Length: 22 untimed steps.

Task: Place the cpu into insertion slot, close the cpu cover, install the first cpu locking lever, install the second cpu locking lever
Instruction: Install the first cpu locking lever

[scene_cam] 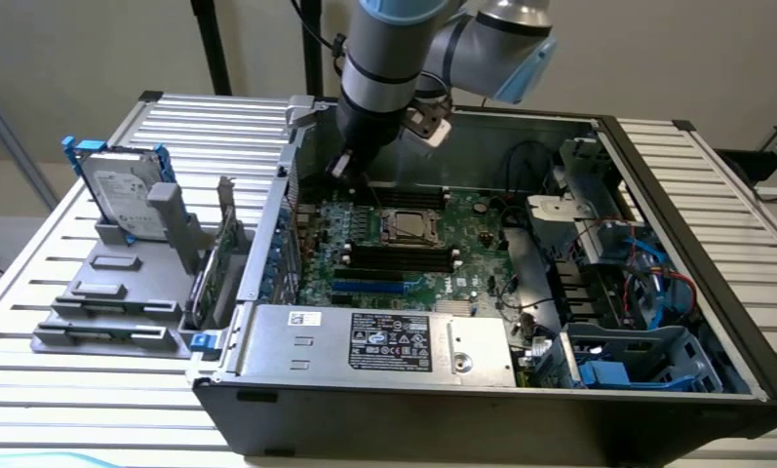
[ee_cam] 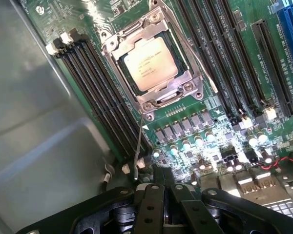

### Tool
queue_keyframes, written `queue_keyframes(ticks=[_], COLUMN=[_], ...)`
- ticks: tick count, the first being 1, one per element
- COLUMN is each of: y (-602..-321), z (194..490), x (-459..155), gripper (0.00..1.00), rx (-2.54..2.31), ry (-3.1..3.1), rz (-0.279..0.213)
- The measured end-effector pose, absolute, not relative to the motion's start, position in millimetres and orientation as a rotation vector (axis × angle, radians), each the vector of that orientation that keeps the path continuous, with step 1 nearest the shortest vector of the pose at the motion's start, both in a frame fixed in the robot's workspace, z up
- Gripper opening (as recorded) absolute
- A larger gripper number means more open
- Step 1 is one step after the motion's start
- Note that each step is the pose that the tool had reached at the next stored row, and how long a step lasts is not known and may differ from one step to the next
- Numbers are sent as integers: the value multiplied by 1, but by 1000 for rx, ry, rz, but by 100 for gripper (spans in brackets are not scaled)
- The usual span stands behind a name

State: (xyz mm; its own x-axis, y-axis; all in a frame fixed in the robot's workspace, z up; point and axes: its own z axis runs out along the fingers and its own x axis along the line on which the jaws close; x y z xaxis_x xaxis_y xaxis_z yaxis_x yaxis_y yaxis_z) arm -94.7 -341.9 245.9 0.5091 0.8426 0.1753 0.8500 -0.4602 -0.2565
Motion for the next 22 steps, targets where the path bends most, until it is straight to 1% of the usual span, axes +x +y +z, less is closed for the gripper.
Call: queue_keyframes(ticks=[16,22], y=[-342,-341], z=[243,243], x=[-97,-94], gripper=[11,11], rx=[-2456,-2471], ry=[-1242,-1206], rz=[-118,-128])
